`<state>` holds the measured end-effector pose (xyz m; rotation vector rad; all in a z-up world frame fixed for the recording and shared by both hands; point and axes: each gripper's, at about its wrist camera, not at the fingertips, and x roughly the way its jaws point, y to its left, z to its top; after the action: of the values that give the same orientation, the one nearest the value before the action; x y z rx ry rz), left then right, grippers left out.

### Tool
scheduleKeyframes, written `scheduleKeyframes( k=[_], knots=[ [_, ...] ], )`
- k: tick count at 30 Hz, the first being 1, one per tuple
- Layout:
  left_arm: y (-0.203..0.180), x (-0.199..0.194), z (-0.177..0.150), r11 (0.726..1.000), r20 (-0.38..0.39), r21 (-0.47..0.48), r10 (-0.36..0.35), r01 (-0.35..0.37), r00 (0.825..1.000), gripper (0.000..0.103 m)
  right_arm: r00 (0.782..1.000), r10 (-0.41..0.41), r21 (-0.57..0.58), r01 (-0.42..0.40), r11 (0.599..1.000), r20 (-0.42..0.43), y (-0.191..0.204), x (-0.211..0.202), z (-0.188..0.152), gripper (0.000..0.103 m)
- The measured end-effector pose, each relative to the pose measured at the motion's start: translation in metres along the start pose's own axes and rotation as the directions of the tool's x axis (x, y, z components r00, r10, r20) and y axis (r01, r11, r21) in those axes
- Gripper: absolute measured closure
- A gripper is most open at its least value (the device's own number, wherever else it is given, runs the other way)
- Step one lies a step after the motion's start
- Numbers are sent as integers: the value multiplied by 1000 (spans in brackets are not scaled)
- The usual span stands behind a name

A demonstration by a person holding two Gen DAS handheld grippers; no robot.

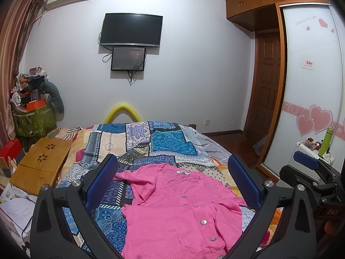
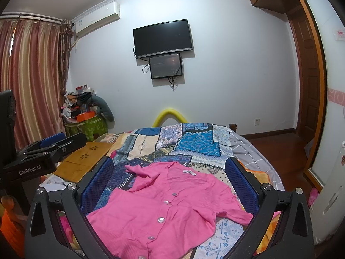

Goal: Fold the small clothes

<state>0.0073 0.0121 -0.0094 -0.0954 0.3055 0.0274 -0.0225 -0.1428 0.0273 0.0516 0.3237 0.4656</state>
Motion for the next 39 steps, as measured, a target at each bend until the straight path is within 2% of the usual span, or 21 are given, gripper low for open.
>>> scheduleKeyframes(
  k=[39],
  knots=[
    [0, -1, 0, 1000, 0, -3, 0, 0, 1000, 0, 1000, -6, -2, 6, 1000, -5, -9, 1, -1, 0]
  ],
)
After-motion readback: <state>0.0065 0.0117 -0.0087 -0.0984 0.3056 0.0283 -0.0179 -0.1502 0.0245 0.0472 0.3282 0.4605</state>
